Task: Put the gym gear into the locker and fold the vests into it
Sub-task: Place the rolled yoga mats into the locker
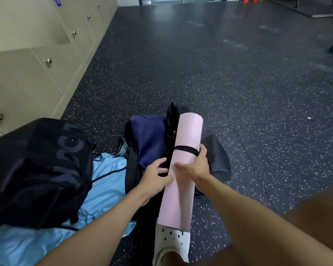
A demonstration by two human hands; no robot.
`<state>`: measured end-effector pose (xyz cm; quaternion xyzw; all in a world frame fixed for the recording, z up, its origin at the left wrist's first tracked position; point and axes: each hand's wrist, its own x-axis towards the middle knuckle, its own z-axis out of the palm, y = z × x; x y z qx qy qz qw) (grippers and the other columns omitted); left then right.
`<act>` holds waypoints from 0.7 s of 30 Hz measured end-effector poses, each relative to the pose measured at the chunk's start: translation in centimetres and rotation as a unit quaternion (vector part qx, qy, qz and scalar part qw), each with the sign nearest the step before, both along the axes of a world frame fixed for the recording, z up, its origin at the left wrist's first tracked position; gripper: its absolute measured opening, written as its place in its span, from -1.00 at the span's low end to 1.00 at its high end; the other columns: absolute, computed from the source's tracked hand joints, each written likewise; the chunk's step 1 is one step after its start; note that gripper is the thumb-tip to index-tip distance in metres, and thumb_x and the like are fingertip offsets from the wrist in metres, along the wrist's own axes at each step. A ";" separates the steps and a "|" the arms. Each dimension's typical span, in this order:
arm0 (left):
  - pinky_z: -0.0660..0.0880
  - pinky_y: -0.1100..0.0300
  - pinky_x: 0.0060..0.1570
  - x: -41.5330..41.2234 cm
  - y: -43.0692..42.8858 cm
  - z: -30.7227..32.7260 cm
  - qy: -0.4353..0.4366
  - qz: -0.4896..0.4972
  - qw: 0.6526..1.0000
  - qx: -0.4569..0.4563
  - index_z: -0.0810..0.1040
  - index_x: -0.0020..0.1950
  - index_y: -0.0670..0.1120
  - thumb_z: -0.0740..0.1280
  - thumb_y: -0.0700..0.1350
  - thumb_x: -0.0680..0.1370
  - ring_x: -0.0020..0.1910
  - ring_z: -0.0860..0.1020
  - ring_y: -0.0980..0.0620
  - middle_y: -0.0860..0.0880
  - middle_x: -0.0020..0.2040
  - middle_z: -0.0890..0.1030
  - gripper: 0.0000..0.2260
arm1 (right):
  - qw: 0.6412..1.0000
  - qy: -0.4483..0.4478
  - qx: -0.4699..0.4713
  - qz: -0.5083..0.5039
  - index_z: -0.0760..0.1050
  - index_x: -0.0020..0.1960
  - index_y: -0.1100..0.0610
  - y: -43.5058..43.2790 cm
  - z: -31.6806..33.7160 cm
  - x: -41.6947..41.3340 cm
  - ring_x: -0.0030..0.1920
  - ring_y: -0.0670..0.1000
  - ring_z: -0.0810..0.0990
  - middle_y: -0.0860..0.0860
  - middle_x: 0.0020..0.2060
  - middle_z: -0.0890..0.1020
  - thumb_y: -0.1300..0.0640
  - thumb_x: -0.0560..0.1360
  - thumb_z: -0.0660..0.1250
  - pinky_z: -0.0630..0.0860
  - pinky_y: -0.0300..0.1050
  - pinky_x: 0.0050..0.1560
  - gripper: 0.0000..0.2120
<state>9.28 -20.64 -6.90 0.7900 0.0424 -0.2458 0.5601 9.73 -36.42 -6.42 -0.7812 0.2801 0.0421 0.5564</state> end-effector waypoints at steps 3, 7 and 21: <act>0.50 0.25 -0.02 -0.5 1.2 0.8 -0.037 0.031 0.999 0.000 0.38 0.47 -0.02 0.42 -0.27 0.50 -0.06 0.59 0.18 0.03 0.07 0.65 -0.44 | 0.997 -0.046 0.036 0.040 -0.01 0.56 -0.08 1.0 1.3 -0.5 0.27 0.08 0.48 0.05 0.37 0.36 0.08 0.19 0.60 0.48 0.03 0.27 0.13; 0.60 0.04 0.00 -0.2 3.3 3.6 -0.107 0.079 0.991 -0.019 0.45 0.38 0.00 0.41 -0.21 0.55 -0.12 0.56 0.03 -0.06 -0.11 0.57 -0.58 | 0.983 -0.109 0.063 0.134 -0.05 0.59 0.00 3.5 4.6 -0.4 0.18 -0.06 0.48 -0.08 0.23 0.38 0.23 0.32 0.58 0.43 -0.22 0.11 0.07; 0.47 -0.01 0.35 -3.7 20.2 20.7 -0.334 0.278 0.899 -0.053 0.02 0.52 0.37 0.58 0.06 0.36 0.43 0.40 0.10 0.09 0.54 0.30 -0.05 | 0.863 -0.278 0.043 0.420 0.25 0.42 -0.06 19.7 20.4 -0.8 0.22 -0.17 0.50 -0.26 0.21 0.46 0.07 0.34 0.59 0.52 -0.06 0.24 -0.22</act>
